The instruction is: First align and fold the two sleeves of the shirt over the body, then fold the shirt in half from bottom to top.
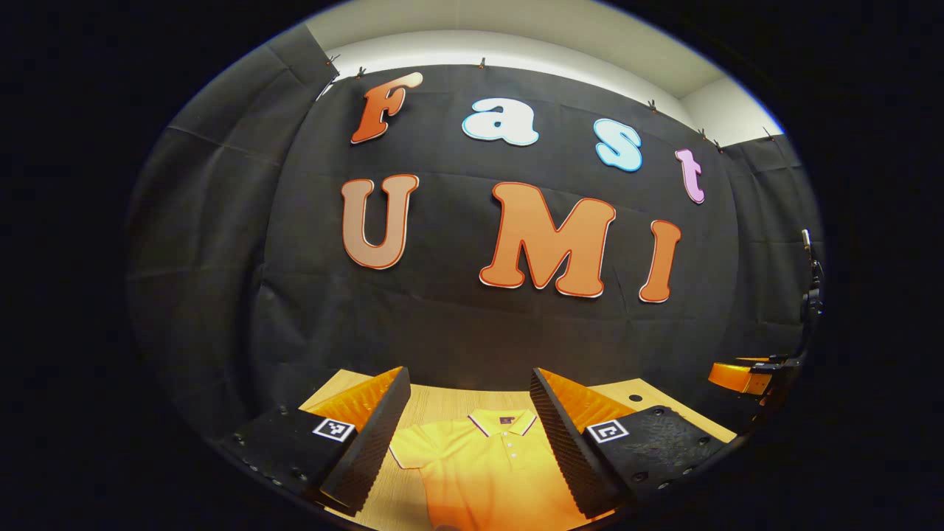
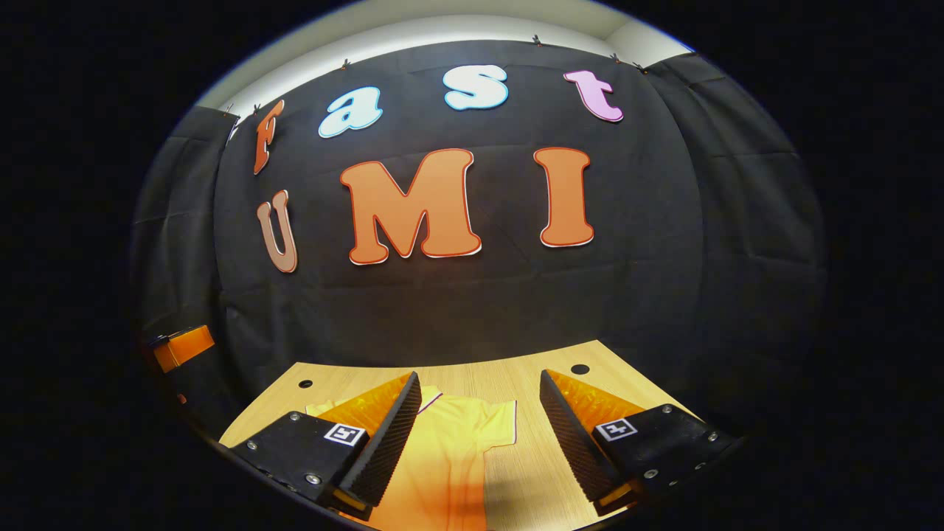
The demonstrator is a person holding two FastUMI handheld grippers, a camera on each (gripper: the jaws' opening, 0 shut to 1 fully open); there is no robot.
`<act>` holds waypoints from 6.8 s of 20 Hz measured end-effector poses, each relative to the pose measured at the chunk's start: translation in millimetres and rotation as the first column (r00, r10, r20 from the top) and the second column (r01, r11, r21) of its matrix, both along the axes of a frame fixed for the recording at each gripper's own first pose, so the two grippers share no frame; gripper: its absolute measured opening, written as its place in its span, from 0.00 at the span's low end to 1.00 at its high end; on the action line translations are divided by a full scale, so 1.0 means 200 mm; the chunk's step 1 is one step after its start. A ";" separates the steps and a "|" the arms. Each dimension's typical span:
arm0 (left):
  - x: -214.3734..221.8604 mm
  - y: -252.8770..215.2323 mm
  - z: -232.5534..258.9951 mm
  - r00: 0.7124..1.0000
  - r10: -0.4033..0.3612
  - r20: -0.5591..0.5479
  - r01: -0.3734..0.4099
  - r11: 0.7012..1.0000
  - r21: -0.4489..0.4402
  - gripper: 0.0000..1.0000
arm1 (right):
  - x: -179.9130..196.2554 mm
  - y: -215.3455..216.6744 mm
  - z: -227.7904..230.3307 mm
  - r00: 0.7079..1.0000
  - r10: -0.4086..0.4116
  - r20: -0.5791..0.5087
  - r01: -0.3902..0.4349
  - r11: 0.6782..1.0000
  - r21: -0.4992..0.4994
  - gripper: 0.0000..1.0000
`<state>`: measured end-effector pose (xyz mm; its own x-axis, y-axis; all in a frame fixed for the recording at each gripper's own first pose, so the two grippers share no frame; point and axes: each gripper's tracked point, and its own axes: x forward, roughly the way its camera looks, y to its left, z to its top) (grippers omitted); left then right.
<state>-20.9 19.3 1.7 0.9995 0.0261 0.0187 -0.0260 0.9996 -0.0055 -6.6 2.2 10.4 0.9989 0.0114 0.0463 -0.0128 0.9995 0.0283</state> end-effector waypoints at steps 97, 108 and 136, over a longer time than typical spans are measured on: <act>0.11 0.44 -0.44 0.950 0.006 -0.311 -0.064 0.982 -0.177 0.98 | 0.96 0.53 -0.74 0.635 0.197 -0.747 -0.233 0.971 0.058 0.99; 0.82 0.39 -0.99 0.643 -0.214 -0.735 -0.202 0.879 -0.432 0.98 | 0.69 0.05 -0.92 0.605 0.206 -0.769 -0.132 0.979 0.158 0.99; 1.17 0.89 -1.72 0.325 0.143 -0.935 -0.438 0.899 -0.014 0.96 | 0.67 -0.48 -1.21 0.466 0.240 -0.852 -0.025 0.966 0.258 0.99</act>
<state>213.9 198.2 -341.7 0.3287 0.1743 -0.9282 -0.4505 0.8927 0.0082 127.1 -94.6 -232.2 0.5061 0.2461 -0.8266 -0.0060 0.9594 0.2820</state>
